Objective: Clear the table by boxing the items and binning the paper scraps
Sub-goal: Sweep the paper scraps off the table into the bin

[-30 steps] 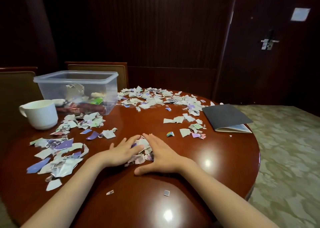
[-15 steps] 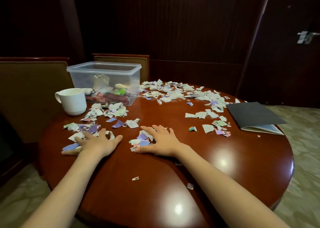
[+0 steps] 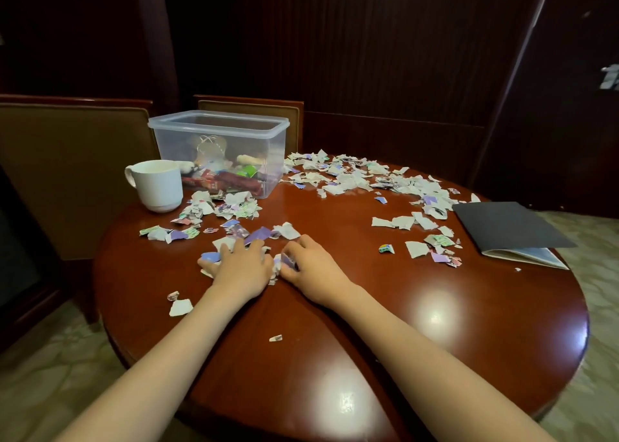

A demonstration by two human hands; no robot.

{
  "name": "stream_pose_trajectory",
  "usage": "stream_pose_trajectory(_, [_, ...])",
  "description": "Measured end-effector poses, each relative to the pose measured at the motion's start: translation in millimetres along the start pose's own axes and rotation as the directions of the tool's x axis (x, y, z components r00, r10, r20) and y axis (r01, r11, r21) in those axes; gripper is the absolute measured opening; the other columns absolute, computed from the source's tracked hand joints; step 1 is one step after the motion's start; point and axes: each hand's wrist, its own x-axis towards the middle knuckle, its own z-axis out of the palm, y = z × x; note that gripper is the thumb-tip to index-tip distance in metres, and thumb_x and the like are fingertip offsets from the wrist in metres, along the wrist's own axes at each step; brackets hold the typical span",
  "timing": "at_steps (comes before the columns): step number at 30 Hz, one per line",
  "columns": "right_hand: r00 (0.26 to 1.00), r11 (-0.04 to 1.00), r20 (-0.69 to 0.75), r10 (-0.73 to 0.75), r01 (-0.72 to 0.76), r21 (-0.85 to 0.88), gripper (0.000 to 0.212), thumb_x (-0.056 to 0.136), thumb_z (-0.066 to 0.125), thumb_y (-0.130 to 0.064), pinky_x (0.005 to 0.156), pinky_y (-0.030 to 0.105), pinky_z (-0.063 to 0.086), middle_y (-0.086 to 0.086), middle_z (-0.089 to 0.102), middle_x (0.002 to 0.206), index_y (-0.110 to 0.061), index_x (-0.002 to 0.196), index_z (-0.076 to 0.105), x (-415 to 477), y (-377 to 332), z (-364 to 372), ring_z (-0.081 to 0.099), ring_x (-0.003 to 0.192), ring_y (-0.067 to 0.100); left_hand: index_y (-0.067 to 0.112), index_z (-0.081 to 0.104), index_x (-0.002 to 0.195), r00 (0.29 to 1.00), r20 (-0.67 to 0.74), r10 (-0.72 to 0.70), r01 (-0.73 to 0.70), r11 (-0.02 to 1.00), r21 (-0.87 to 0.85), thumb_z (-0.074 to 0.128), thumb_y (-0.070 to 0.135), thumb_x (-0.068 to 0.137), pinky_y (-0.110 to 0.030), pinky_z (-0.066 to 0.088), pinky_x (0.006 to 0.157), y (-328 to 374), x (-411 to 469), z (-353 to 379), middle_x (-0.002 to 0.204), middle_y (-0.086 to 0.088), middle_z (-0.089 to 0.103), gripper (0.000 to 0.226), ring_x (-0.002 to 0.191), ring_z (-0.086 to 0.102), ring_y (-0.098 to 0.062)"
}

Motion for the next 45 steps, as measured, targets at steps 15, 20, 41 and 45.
stream_pose_trajectory(15, [0.898, 0.861, -0.282, 0.338, -0.175, 0.477, 0.03, 0.09, 0.045, -0.015, 0.051, 0.028, 0.019, 0.003, 0.035, 0.057, -0.01, 0.062, 0.038, -2, 24, -21, 0.026, 0.054, 0.012, 0.015, 0.052, 0.122, 0.931, -0.246, 0.271, -0.257, 0.963, 0.086, 0.028, 0.029, 0.1, -0.031, 0.043, 0.078, 29, -16, 10, 0.113, -0.008, 0.055, 0.036, 0.104, 0.053, -0.024])
stream_pose_trajectory(20, [0.847, 0.761, -0.284, 0.449, -0.195, 0.619, 0.035, 0.089, 0.046, -0.012, 0.05, 0.025, 0.02, 0.0, 0.034, 0.053, -0.011, 0.056, 0.036, -5, 32, -32, 0.026, 0.051, 0.01, 0.012, 0.059, 0.115, 0.924, -0.2, 0.325, -0.3, 0.943, 0.146, 0.034, 0.033, 0.099, -0.033, 0.046, 0.079, 39, -16, 4, 0.112, -0.013, 0.063, 0.037, 0.104, 0.059, -0.031])
stream_pose_trajectory(41, [0.628, -0.132, 0.213, 0.748, -0.173, 0.976, 0.021, 0.09, 0.051, -0.026, 0.031, 0.011, 0.032, 0.007, 0.05, 0.084, -0.011, 0.104, 0.051, -30, 71, -71, 0.044, 0.058, 0.013, 0.014, 0.041, 0.07, 0.927, 0.321, 0.196, 0.338, -0.064, -0.939, 0.045, 0.024, 0.095, -0.008, 0.016, 0.031, 99, -2, -25, 0.038, 0.005, 0.028, 0.027, 0.025, 0.022, -0.004])
stream_pose_trajectory(45, [0.667, -0.265, 0.225, 0.71, -0.043, 0.963, 0.019, 0.094, 0.046, -0.023, 0.026, 0.012, 0.027, 0.003, 0.045, 0.064, -0.014, 0.077, 0.045, -49, 85, -84, 0.041, 0.027, 0.005, 0.012, 0.039, 0.064, 0.873, 0.355, 0.335, 0.439, -0.22, -0.871, 0.037, 0.019, 0.097, -0.008, 0.016, 0.031, 125, -9, -25, 0.035, 0.005, 0.027, 0.034, 0.023, 0.022, -0.004])
